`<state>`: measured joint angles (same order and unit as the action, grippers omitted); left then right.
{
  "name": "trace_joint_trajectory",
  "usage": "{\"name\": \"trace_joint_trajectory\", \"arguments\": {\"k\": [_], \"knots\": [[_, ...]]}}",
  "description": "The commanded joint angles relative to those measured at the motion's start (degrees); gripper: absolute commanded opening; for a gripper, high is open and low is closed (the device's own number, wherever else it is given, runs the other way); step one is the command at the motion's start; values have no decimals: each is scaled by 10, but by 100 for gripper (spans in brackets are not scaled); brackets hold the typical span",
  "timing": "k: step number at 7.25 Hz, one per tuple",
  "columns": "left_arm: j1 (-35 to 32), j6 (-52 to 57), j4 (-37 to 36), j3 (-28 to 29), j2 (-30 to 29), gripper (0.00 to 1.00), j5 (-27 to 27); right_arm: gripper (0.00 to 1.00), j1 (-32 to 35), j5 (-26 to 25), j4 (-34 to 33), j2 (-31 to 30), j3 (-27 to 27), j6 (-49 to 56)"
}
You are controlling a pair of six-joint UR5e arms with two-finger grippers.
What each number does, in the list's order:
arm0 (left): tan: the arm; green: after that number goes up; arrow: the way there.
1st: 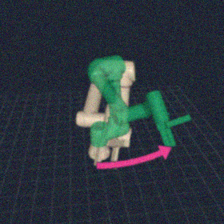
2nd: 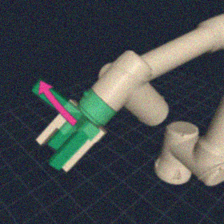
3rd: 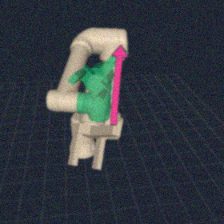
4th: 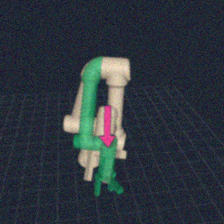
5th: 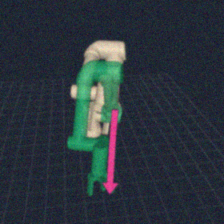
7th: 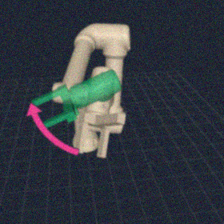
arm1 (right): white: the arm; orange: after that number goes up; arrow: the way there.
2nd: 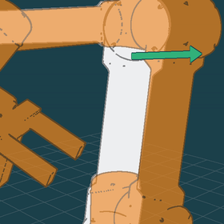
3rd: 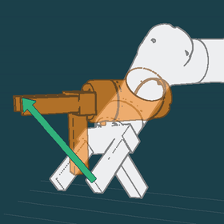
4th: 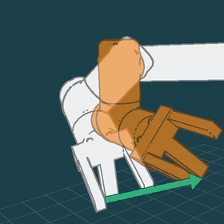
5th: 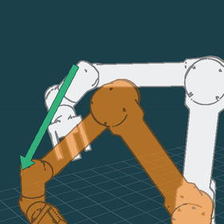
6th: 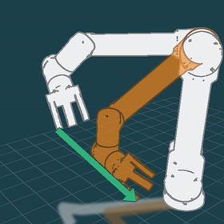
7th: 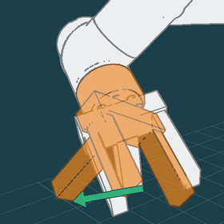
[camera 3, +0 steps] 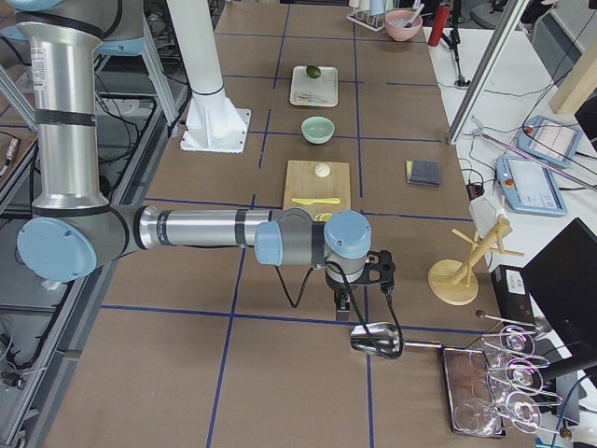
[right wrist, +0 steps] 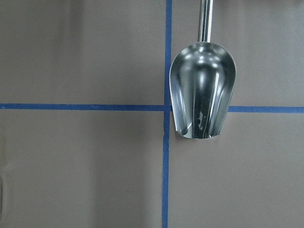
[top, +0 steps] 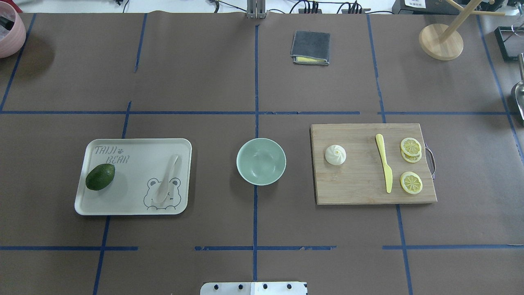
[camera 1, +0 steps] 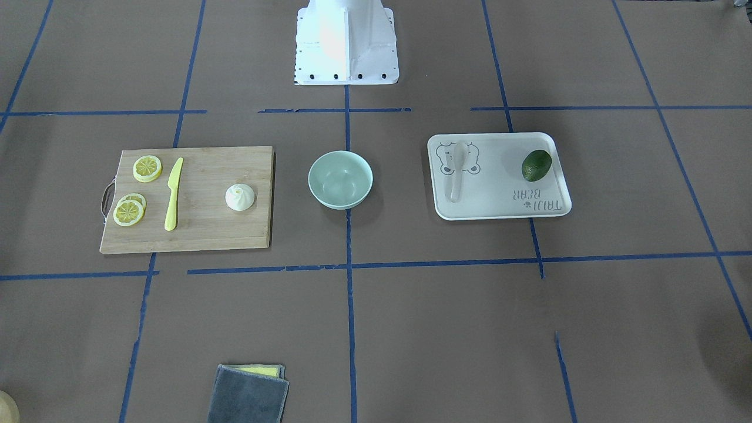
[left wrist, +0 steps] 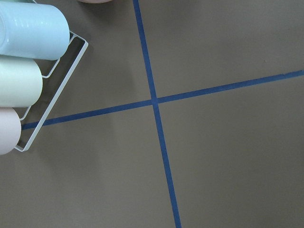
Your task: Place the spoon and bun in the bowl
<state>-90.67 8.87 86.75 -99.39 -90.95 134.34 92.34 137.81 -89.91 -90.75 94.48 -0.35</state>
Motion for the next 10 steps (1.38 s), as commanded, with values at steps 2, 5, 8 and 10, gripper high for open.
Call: {"name": "trace_joint_trajectory", "arguments": {"k": [2, 5, 8, 10], "knots": [[95, -150, 123, -41, -42, 100, -7, 100, -35, -2, 1, 13, 34, -55], [285, -448, 124, -112, -126, 100, -63, 100, -61, 1, 0, 71, 38, -106], [491, -709, 129, -100, -210, 96, -191, 100, -94, 0, 4, 73, 59, -137], [558, -781, 184, -64, -213, 93, -254, 100, -129, 0, 4, 95, 77, -232]]}}
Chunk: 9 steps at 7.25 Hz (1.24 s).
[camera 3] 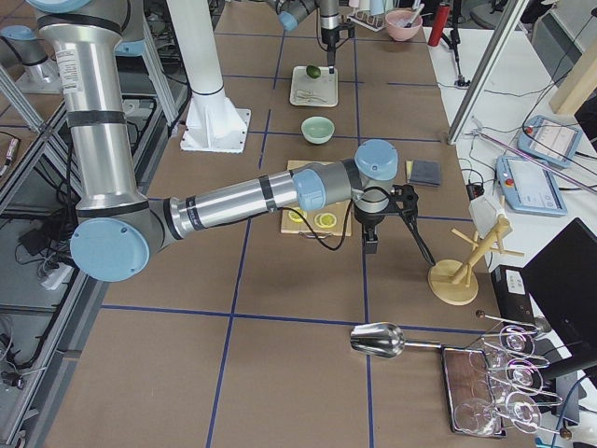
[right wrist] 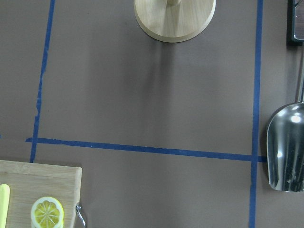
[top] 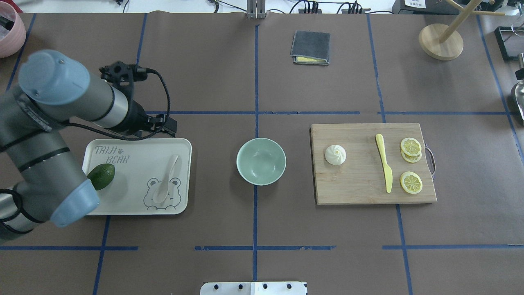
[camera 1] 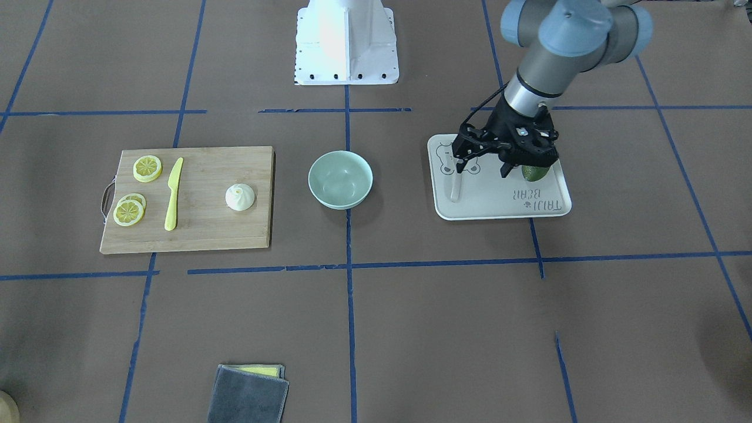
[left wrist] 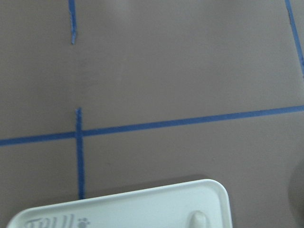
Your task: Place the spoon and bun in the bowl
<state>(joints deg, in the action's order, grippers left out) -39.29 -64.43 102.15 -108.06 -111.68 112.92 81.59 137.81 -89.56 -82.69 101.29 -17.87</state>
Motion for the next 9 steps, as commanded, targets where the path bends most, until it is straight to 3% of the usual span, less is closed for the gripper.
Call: {"name": "trace_joint_trajectory", "arguments": {"k": [1, 9], "knots": [[68, -51, 30, 34, -6, 92, -70, 100, -34, 1, 0, 25, 15, -90], [91, -51, 25, 68, 1, 85, -87, 100, -84, 0, 1, 38, 55, -167]]}}
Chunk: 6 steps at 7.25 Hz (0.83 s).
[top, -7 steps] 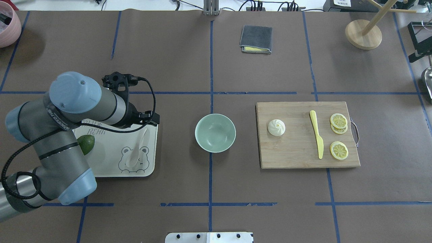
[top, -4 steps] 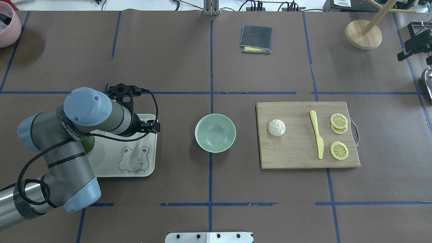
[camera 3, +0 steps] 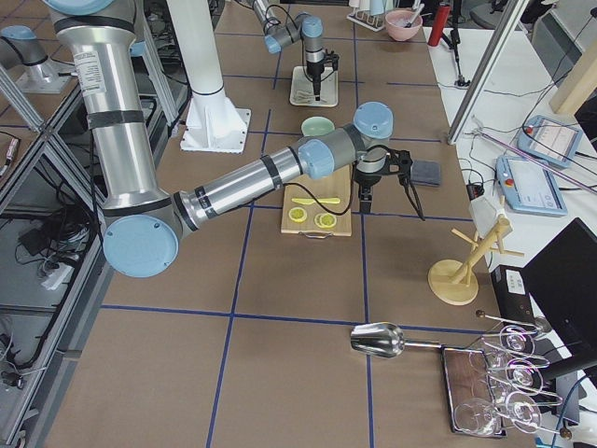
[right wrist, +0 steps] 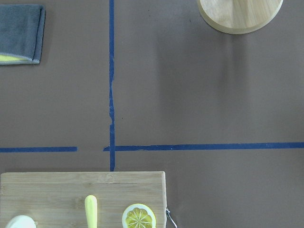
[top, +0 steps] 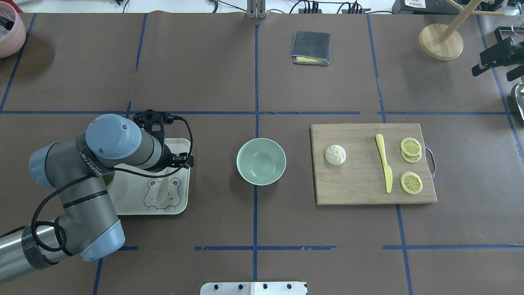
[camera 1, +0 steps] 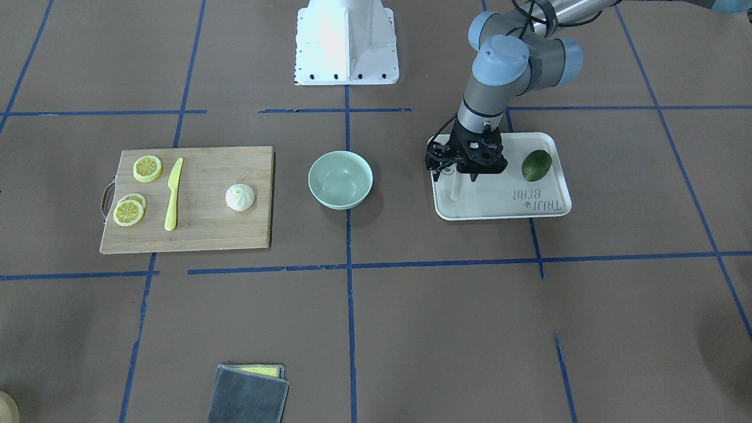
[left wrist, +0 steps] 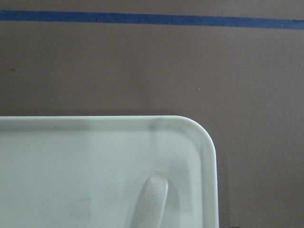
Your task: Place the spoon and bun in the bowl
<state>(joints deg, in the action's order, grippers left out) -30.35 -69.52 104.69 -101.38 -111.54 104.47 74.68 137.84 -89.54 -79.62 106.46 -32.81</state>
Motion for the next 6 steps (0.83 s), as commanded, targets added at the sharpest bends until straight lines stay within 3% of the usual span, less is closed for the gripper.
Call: {"name": "trace_joint_trajectory", "arguments": {"k": [1, 4, 6], "knots": [[2, 0, 0, 6, 1, 83, -2, 100, -22, -1, 1, 15, 4, -30], [3, 1, -1, 9, 3, 81, -2, 100, -34, -3, 0, 25, 12, -59], [3, 0, -2, 11, 3, 72, -2, 100, -34, -3, 0, 25, 15, -59]]}}
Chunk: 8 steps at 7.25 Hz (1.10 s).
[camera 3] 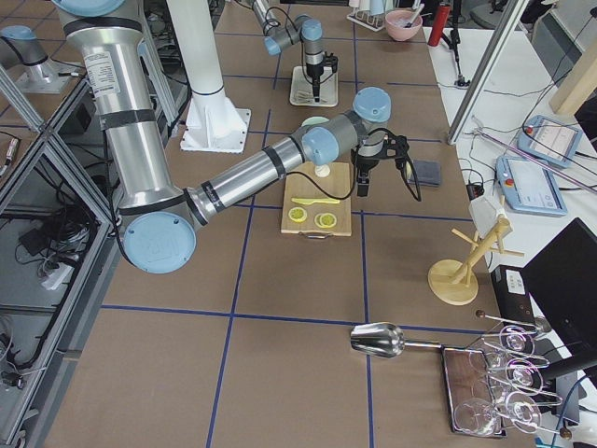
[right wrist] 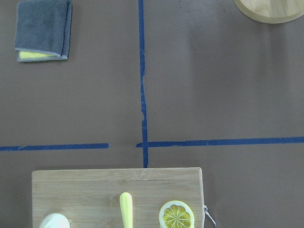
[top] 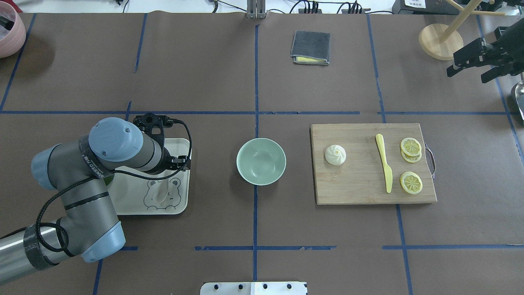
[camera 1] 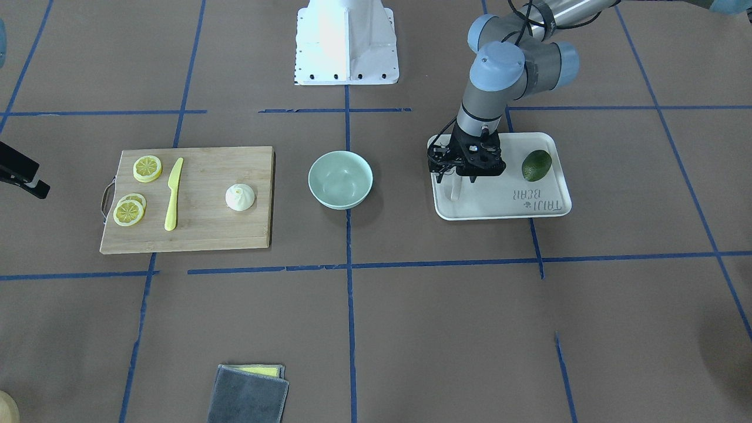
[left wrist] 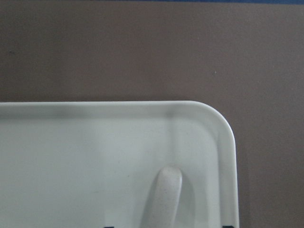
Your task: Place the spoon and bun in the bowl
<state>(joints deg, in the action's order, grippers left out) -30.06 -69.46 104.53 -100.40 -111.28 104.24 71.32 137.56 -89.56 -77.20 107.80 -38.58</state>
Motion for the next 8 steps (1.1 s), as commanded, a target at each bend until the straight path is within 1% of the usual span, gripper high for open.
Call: {"name": "trace_joint_trajectory", "arguments": {"k": [1, 2, 4, 6, 7, 8], "knots": [[2, 0, 0, 5, 5, 72, 0, 100, 0, 0, 0, 0, 1, -1], [4, -1, 0, 5, 11, 69, -1, 100, 0, 0, 0, 0, 2, -2], [3, -2, -1, 1, 10, 49, 0, 100, 0, 1, 0, 0, 6, -2], [2, -2, -2, -4, 10, 46, 0, 100, 0, 2, -1, 0, 7, -2], [2, -2, -2, -4, 10, 38, 1, 100, 0, 2, 0, 0, 7, -2], [2, -2, -2, -3, 11, 26, 1, 100, 0, 1, -1, 0, 7, -2]]}}
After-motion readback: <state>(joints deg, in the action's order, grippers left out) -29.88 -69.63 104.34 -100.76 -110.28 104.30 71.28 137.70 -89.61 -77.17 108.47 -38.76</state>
